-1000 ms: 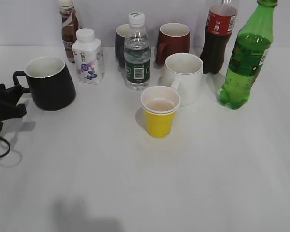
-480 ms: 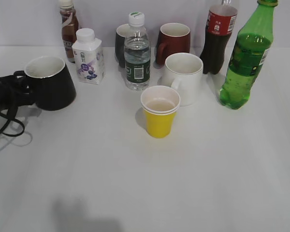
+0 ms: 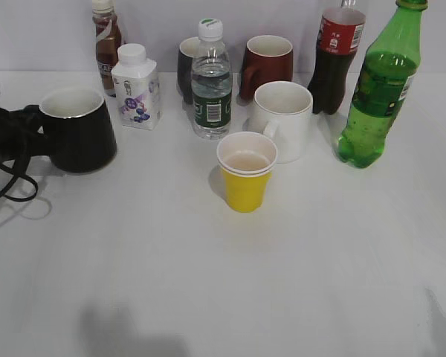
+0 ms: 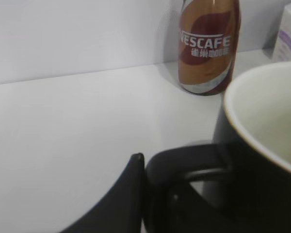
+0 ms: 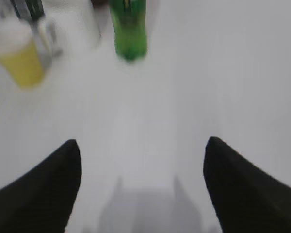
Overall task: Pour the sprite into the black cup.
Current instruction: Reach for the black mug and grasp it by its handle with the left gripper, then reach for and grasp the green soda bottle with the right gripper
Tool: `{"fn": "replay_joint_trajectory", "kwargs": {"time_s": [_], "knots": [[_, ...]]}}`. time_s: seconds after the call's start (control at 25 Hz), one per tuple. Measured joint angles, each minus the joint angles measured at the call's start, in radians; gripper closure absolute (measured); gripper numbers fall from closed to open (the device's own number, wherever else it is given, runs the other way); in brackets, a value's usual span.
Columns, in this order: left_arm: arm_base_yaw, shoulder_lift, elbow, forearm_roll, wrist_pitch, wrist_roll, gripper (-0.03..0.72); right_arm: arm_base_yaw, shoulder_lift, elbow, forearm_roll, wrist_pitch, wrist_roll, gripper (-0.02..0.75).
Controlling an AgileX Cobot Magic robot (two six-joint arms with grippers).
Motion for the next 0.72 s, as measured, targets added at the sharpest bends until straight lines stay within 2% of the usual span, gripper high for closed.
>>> {"fn": "replay_joint_trajectory", "kwargs": {"time_s": [0.16, 0.28, 0.6, 0.72], "knots": [[0.000, -0.061, 0.010, 0.006, 0.049, 0.013, 0.643, 0.000, 0.096, 0.001, -0.019, -0.453, 0.000, 0.150], [0.000, -0.125, 0.012, 0.007, 0.052, 0.015, 0.644, 0.000, 0.239, 0.020, -0.053, -0.735, 0.000, 0.150], [0.000, -0.267, 0.012, 0.008, 0.091, 0.013, 0.644, 0.003, 0.796, 0.096, -0.066, -1.281, 0.000, 0.150], [0.000, -0.304, 0.013, 0.010, 0.097, 0.013, 0.644, 0.027, 0.996, 0.106, -0.066, -1.355, 0.013, 0.150]]}}
